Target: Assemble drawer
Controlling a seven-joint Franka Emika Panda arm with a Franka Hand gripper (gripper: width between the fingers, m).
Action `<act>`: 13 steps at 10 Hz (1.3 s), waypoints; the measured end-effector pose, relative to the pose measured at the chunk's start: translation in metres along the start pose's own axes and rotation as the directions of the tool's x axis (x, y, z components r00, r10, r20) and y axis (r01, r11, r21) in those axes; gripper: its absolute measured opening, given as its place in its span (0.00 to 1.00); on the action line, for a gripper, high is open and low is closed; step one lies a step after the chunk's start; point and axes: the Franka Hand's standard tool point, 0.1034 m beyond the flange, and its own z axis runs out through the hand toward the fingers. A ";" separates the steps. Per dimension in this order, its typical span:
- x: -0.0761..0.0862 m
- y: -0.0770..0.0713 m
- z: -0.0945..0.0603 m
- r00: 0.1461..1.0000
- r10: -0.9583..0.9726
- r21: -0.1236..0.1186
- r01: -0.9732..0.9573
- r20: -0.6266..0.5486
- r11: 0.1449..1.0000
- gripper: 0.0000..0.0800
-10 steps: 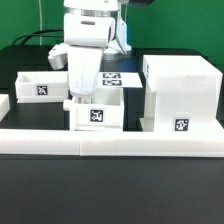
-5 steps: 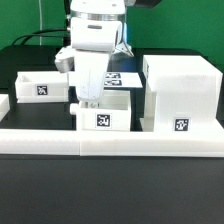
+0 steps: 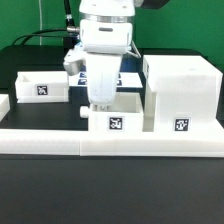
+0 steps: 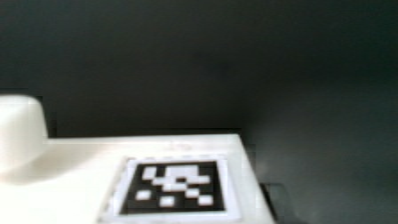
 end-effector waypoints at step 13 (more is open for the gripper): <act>0.012 -0.002 0.005 1.000 0.006 0.009 -0.006 0.004 1.000 0.05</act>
Offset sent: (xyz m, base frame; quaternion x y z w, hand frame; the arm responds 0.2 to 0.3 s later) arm 0.0000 0.0000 0.0000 0.0000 0.0000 0.0000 1.0000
